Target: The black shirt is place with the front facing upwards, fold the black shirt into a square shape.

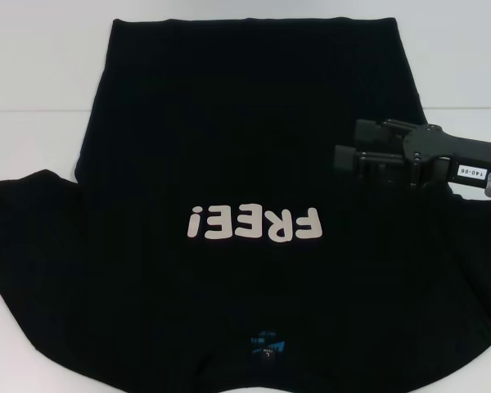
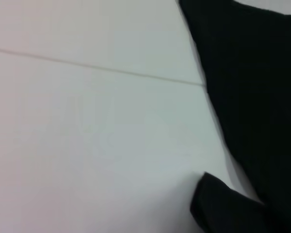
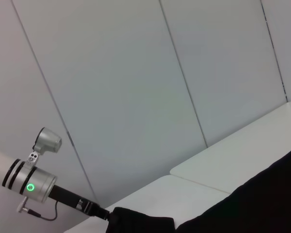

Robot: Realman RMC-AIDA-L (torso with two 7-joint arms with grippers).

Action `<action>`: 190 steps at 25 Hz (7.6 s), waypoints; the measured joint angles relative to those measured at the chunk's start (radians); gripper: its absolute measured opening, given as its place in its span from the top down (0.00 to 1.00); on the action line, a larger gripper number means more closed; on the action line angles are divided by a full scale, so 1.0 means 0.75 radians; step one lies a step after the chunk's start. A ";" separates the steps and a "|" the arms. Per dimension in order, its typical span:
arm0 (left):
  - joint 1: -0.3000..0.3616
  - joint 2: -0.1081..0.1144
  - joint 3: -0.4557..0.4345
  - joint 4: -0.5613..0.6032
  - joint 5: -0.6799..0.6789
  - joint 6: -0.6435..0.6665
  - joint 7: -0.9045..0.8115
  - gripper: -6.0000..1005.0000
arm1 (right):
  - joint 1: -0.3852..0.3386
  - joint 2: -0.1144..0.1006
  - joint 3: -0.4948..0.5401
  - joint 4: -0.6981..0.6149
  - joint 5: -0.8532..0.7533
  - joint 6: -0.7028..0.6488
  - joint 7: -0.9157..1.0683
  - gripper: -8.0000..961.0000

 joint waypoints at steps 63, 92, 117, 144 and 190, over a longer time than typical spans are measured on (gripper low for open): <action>-0.140 -0.309 0.251 -0.264 -0.531 0.753 1.306 0.07 | -0.128 -0.369 0.057 -0.105 -0.730 -0.183 1.206 0.05; -0.178 -0.303 0.309 -0.259 -0.539 0.631 1.272 0.07 | -0.056 -0.336 -0.008 0.124 -0.802 0.064 1.224 0.05; -0.201 -0.298 0.309 -0.257 -0.538 0.595 1.256 0.07 | -0.038 -0.292 -0.005 0.114 -0.832 0.114 1.244 0.26; -0.177 -0.303 0.298 -0.257 -0.568 0.599 1.220 0.07 | -0.096 -0.299 0.067 0.016 -0.825 0.243 1.164 0.98; -0.129 -0.288 0.295 -0.259 -0.658 0.588 1.182 0.07 | 0.362 -0.087 -0.484 -0.064 -0.851 0.272 1.203 0.86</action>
